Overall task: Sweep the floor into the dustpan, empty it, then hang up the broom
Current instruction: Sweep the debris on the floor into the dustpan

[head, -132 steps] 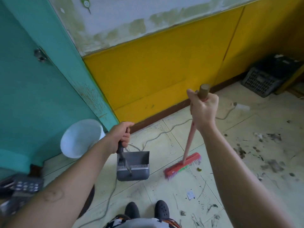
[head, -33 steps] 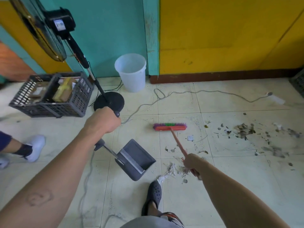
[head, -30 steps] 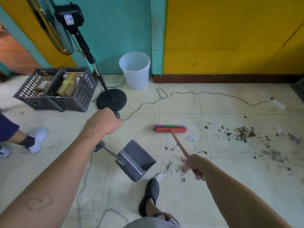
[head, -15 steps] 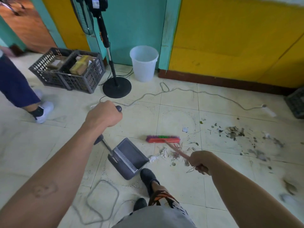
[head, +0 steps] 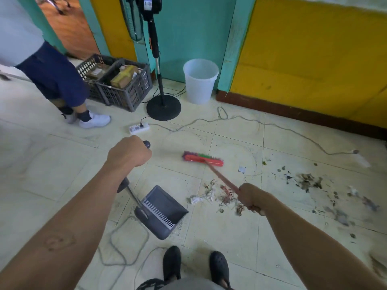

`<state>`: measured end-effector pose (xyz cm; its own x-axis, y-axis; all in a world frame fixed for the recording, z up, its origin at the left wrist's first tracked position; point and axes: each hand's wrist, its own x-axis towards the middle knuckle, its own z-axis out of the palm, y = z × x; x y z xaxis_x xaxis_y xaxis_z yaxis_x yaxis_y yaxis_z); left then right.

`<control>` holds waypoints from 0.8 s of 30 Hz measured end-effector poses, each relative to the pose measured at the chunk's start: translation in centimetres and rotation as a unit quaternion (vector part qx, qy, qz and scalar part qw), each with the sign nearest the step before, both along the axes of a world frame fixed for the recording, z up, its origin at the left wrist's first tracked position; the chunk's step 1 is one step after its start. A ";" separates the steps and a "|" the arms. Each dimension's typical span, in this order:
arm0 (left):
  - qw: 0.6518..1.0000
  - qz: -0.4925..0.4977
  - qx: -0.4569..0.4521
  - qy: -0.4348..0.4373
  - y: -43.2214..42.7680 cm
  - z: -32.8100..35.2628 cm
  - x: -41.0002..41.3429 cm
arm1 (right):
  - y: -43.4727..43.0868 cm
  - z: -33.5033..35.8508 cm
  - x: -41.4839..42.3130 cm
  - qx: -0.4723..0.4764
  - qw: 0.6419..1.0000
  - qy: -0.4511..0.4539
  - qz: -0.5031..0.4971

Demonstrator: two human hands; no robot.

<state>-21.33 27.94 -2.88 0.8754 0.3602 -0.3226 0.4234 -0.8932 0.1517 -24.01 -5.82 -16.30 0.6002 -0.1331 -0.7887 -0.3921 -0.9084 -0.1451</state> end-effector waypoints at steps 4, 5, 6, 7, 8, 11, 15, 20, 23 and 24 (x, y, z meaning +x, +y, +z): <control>1.000 0.020 0.005 -0.005 -2.7 0.2 -0.8 | 0.5 -1.3 1.6 -0.003 0.999 -0.031 0.036; 1.000 0.019 0.001 -0.002 -2.9 0.2 -0.9 | 0.8 -1.5 2.0 0.000 0.998 -0.036 0.045; 1.000 0.013 -0.004 0.003 -3.4 0.3 -1.2 | 0.9 -1.6 2.0 0.007 0.999 -0.037 0.022; 0.999 0.043 0.006 0.014 -4.5 0.0 -1.6 | 0.4 -2.1 3.3 0.021 0.997 -0.028 0.064; 0.998 0.054 0.004 0.022 -5.1 0.2 -2.1 | 0.2 -2.2 3.5 0.028 0.998 -0.008 0.062; 0.996 0.077 -0.011 0.034 -4.9 0.2 -3.0 | 0.9 -2.9 3.9 0.061 0.997 0.030 0.047; 0.994 0.105 0.007 0.018 -5.7 0.7 -3.3 | 1.4 -5.1 2.5 0.116 0.983 0.139 0.018; 0.993 0.120 0.012 0.010 -7.6 0.7 -3.9 | 0.6 -6.2 -0.1 0.152 0.969 0.184 -0.067; 0.991 0.133 0.011 0.012 -8.9 0.2 -4.4 | -0.9 -6.9 -0.2 0.130 0.972 0.196 -0.013; 0.991 0.135 0.009 0.014 -9.4 0.2 -4.5 | -1.5 -7.1 -0.1 0.105 0.974 0.198 0.024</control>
<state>-25.83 18.53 -2.71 0.7369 0.5862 -0.3367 0.6514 -0.7490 0.1216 -24.12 -7.31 -23.38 0.2444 0.0778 -0.9665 -0.4127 -0.8936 -0.1763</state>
